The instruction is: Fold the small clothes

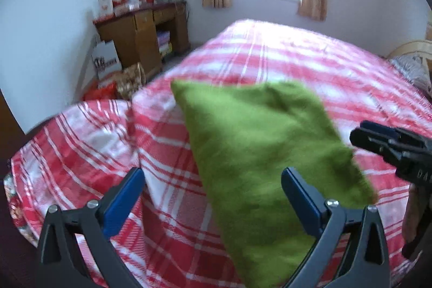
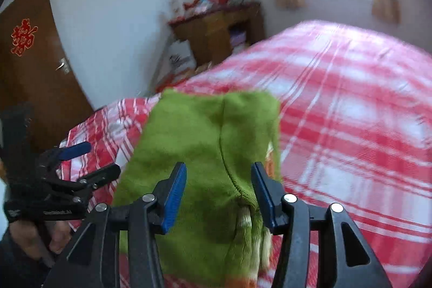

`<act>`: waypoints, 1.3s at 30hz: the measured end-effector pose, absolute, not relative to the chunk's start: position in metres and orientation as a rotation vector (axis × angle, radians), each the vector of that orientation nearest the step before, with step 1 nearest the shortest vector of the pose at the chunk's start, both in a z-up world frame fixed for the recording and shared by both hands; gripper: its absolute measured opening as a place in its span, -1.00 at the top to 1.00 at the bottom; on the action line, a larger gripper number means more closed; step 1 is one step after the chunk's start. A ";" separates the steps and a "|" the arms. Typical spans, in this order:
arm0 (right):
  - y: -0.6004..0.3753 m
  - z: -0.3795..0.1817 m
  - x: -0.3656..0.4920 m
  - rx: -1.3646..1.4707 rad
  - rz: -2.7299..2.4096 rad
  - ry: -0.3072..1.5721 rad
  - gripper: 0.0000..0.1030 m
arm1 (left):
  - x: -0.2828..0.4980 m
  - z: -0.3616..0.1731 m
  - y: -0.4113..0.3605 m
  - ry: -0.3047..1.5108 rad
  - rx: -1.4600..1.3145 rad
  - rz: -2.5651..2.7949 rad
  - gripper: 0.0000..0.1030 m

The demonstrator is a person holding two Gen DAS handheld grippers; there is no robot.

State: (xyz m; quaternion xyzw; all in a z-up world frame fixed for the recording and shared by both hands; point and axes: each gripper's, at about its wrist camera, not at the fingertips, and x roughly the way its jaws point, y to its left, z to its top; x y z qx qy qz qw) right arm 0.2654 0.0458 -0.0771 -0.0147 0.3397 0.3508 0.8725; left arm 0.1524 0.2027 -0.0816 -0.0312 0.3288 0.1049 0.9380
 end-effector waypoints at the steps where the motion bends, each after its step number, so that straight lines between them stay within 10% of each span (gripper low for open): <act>1: 0.043 -0.066 0.253 -0.033 0.706 0.670 -0.17 | 0.148 -0.075 0.201 0.649 -0.065 0.210 -1.00; 39: 0.015 -0.010 0.192 -0.031 0.660 0.540 -0.26 | 0.112 -0.020 0.184 0.497 -0.074 0.157 -1.00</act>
